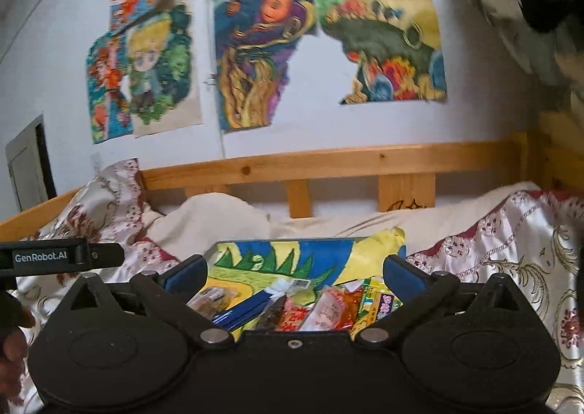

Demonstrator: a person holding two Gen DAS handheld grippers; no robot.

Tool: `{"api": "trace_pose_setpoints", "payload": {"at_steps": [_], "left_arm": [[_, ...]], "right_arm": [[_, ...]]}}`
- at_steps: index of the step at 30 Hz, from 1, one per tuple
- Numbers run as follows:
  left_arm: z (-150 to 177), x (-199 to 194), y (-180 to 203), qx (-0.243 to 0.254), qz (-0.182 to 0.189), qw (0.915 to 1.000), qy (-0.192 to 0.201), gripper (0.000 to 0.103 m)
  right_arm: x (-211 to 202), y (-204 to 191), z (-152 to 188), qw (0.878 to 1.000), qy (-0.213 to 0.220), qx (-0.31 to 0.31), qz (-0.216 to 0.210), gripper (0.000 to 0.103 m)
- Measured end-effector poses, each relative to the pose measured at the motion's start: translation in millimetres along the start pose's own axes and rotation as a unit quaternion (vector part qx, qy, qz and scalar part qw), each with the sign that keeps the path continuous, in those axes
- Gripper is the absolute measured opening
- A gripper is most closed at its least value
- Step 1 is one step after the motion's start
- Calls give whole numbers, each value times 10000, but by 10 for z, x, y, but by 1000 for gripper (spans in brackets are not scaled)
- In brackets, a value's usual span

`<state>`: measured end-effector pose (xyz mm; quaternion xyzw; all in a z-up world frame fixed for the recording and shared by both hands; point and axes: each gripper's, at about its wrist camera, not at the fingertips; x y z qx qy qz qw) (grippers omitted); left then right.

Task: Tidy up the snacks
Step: 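Open both tools to release the snacks and lift away from the tray, then move the left tool to the gold foil packet while the right tool approaches the green sausage stick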

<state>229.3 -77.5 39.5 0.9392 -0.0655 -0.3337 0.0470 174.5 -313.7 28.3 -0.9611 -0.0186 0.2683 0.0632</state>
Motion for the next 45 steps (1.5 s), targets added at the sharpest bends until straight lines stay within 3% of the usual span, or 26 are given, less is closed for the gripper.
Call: {"api": "trace_pose_setpoints", "payload": {"at_steps": [13,20,26,33,45], "left_arm": [[534,-639,-446,184,-415,9989,-122,102],[754,-822,-579,391,-581,9962,-518,102],[969,-898,-757,215,-644,9937,-894,102],[1122,-841,-856,46,-901,9850,-1474,102],[1148,-787,-829,155,-1011,9804,-1684,102]], "right_arm": [[-671,-489,412,9991,29,-356,-210,102],[-835,-611,601,9987,-127,-412,-267,102],[-897,-683,753,9981,-344,-399,-307,102],[-879,-778,920,9960,-736,-456,-239,102],[-732,-814,1028,9918,-1215,-347,-180,102]]}}
Point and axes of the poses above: each gripper's, at about its wrist camera, not at the fingertips, and x roughly the way its jaws point, y to its right, z to its underside, and after that the axes turned 13 degrees about -y, right-handed
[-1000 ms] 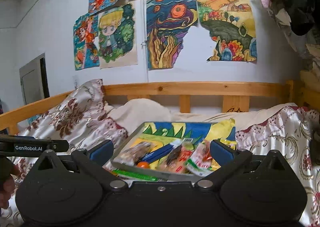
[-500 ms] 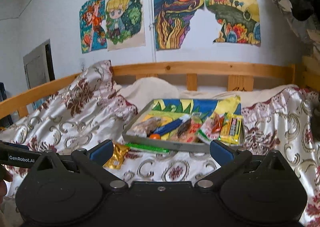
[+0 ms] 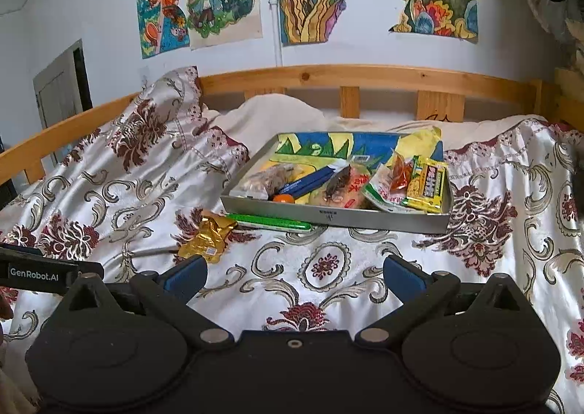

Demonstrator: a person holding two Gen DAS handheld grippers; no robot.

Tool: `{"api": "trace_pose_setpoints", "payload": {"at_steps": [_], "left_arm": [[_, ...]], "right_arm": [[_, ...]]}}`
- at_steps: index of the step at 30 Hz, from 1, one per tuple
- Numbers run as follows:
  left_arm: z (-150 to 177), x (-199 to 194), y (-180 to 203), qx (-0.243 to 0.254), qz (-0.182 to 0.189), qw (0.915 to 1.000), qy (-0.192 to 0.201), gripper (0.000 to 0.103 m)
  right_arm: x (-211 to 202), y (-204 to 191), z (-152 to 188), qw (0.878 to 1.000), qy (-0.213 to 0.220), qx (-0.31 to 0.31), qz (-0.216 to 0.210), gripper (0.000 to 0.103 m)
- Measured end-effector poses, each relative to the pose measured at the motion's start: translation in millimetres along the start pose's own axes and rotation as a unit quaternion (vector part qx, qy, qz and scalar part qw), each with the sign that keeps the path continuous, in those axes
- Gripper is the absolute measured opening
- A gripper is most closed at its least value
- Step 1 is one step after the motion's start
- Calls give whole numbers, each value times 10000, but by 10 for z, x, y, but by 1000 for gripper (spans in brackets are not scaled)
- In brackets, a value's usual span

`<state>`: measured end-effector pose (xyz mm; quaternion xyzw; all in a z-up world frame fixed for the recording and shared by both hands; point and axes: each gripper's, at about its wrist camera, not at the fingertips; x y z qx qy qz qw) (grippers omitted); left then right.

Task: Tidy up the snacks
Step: 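Move the left tool to the gold foil packet while the right tool approaches the green sausage stick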

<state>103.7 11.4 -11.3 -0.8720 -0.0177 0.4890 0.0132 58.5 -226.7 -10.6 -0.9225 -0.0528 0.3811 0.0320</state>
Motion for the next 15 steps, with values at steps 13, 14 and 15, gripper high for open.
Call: {"api": "trace_pose_setpoints", "payload": {"at_steps": [13,14,15], "left_arm": [[-15,67,50,157,46,9998,-140,102],[-20,78,43,145,68,9998,-151,102],[-25,86,36,132,87,9997,-172,102]], "right_arm": [[136,3,-4,9996,-271,121,-24,102],[142,1,-3,9995,-280,111,-18,102],[148,-6,-1,9995,-288,103,-4,102]]}}
Point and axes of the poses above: each gripper's, at about its wrist camera, not at the fingertips, and x roughly the way its jaws point, y to its right, z to its underside, and after that the axes turned 13 degrees about -y, right-handed
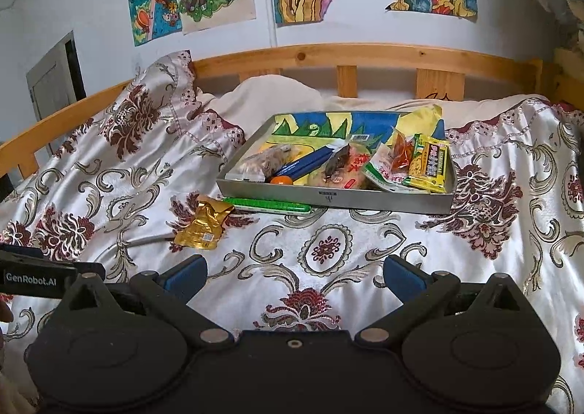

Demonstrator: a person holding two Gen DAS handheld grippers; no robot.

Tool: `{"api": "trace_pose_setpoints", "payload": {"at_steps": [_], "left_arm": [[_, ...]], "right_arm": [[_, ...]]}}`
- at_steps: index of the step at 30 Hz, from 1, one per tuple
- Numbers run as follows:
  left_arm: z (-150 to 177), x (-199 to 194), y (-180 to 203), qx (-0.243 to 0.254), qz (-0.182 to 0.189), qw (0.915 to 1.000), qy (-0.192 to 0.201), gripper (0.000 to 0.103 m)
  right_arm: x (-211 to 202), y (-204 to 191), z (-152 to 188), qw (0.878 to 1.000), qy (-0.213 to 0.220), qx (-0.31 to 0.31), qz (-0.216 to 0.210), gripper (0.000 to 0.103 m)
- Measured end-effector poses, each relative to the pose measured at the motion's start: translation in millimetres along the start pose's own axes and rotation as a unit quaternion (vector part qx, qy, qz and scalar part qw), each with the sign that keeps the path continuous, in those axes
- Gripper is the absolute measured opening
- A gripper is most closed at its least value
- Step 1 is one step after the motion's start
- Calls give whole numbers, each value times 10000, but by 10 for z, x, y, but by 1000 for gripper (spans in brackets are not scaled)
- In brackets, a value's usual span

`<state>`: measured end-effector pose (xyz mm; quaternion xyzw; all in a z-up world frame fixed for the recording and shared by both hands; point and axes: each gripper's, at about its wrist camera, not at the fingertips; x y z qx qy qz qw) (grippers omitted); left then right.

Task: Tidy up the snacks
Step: 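Move the left tool to the gold foil packet while the right tool approaches the green sausage stick, then lower the left tool onto the gold foil packet and close on it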

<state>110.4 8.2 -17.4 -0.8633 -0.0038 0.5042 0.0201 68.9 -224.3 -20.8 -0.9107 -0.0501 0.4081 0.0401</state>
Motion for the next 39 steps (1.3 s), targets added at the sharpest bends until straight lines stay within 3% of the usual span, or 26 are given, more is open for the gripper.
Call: {"api": "trace_pose_setpoints", "payload": {"at_steps": [10,16,22,26,33,39], "left_arm": [[-235,150,25,181,79,9997,119,102],[-432,333,81,322,376,9987,141,102],[-619,612,78,309,875,9955,204,102],[-712,886,151,415,1094,9928,237,102],[-790,1197,374,1088,856,9896,385,102],[-856,1375,430,1059,642,9919,290,102]], "right_arm": [[181,22,-152,9998,-190,-22,9,102],[302,89,-366,9994,-317,-138,-42,102],[569,279,-652,9971,-382,-515,-413,102],[814,444,-782,9947,-488,-304,-856,102],[1169,543,-913,9892,-577,-209,-1332,102],[1527,556,-991,9821,-812,118,-1694,102]]}}
Point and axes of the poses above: each gripper's, at about its wrist camera, not at the fingertips, and x roughly the way its jaws point, y to its right, z to its underside, and after that the axes turned 13 degrees about -y, right-handed
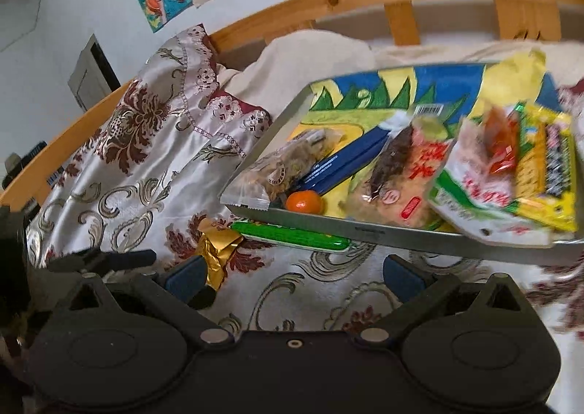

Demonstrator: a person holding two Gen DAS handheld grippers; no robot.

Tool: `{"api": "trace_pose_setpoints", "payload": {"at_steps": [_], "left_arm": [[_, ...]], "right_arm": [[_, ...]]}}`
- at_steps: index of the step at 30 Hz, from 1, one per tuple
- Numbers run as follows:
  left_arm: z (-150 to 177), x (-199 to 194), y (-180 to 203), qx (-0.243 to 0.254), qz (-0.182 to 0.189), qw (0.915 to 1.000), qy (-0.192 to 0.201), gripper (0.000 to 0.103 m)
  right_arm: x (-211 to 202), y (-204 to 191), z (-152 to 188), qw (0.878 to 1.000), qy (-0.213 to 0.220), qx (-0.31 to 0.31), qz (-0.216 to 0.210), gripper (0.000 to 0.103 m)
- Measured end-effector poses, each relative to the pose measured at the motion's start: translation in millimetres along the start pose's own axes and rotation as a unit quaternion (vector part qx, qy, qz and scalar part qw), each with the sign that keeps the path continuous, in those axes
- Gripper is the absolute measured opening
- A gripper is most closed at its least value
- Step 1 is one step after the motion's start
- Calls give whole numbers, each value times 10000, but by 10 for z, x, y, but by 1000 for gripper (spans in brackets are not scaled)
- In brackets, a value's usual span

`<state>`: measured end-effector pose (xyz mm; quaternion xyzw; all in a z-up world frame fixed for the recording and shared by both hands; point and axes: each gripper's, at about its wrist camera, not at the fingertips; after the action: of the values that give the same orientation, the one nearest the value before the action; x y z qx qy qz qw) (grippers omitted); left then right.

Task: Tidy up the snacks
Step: 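Lower the left tool onto the gold foil packet and close on it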

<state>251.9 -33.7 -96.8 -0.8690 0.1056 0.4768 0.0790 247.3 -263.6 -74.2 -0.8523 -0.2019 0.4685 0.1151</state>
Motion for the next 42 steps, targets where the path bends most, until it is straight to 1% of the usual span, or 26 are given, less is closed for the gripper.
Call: {"api": "trace_pose_setpoints", "payload": {"at_steps": [3,7,11,14,15,17,18,19,20,23,26,29,32,33,34,37,40,42], "left_arm": [[-40,83,5,-42,101,9999,-19,100],[-113,212,9,-67,151,9998,-59,96],[-171,311,-26,-169,47,9997,-180,92],[-186,346,-14,-43,-71,9996,-278,89],[-182,353,-11,-8,-90,9995,-287,87],[-180,362,-11,9,-113,9995,-302,78],[-183,359,-19,-17,-118,9995,-302,75],[-187,354,-31,-73,-136,9994,-298,69],[-191,349,-61,-183,-135,9993,-303,65],[-189,323,-204,-595,62,9975,-379,61],[-177,296,-280,-662,113,9967,-464,61],[-146,250,-286,-602,82,9965,-580,61],[-112,194,-284,-457,52,9967,-673,61],[-98,175,-284,-403,34,9968,-689,61],[-83,157,-284,-371,20,9969,-691,61],[-76,154,-262,-344,-18,9970,-695,63],[-73,178,-224,-270,-75,9972,-688,67],[-69,203,-187,-162,-156,9975,-671,68]], "right_arm": [[144,35,-41,9998,-71,161,-129,102],[304,93,-80,9993,-125,336,-146,102],[422,158,-126,9982,-104,550,-211,102],[494,166,-154,9979,-70,599,-253,102],[517,163,-162,9978,-58,596,-271,102],[568,154,-177,9978,-42,596,-291,102],[592,152,-183,9977,-21,598,-309,102],[613,148,-187,9977,7,607,-312,102],[637,144,-188,9974,27,630,-339,102],[714,132,-186,9968,71,632,-476,102],[745,122,-204,9962,46,649,-573,103],[733,134,-211,9926,-128,614,-1043,102],[717,80,-209,9860,-554,485,-1497,101],[688,65,-202,9845,-594,453,-1584,101],[657,57,-204,9846,-596,429,-1589,101],[630,95,-227,9898,-488,552,-1220,101],[682,176,-214,9904,-293,820,-1077,102],[716,167,-226,9926,-148,820,-886,102]]}}
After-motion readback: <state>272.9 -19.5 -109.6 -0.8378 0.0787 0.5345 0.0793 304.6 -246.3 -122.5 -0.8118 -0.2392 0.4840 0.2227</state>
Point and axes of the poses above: each gripper's, at about its wrist camera, not at the fingertips, and x roughly the way its jaws point, y to its right, z to its underside, and after that the axes turned 13 degrees about -y, right-handed
